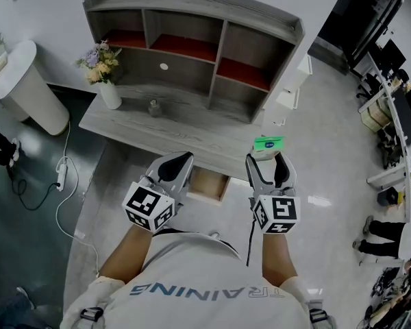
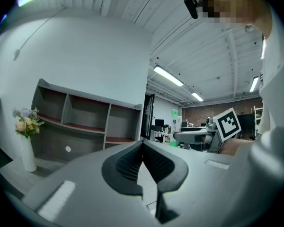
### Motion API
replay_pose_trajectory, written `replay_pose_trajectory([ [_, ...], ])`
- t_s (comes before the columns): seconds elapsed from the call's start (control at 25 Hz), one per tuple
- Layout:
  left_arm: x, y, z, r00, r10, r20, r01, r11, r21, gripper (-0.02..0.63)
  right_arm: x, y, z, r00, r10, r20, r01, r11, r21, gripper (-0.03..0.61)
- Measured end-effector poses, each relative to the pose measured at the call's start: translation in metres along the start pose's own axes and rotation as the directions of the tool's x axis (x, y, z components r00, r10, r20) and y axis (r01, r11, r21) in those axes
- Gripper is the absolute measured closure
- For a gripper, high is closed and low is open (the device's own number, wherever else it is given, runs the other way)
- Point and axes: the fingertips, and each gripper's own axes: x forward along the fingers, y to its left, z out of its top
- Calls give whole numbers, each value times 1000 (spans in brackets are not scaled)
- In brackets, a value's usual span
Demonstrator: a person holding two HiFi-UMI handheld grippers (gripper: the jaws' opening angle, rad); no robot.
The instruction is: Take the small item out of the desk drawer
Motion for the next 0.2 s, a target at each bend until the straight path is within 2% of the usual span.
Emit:
replay_pose_trajectory([
  [0.2,-4,0,-2,1000,5,-2,-5,1000,-1,612,-1,4,-3,1000,5,-5,-5,1000,0,249],
])
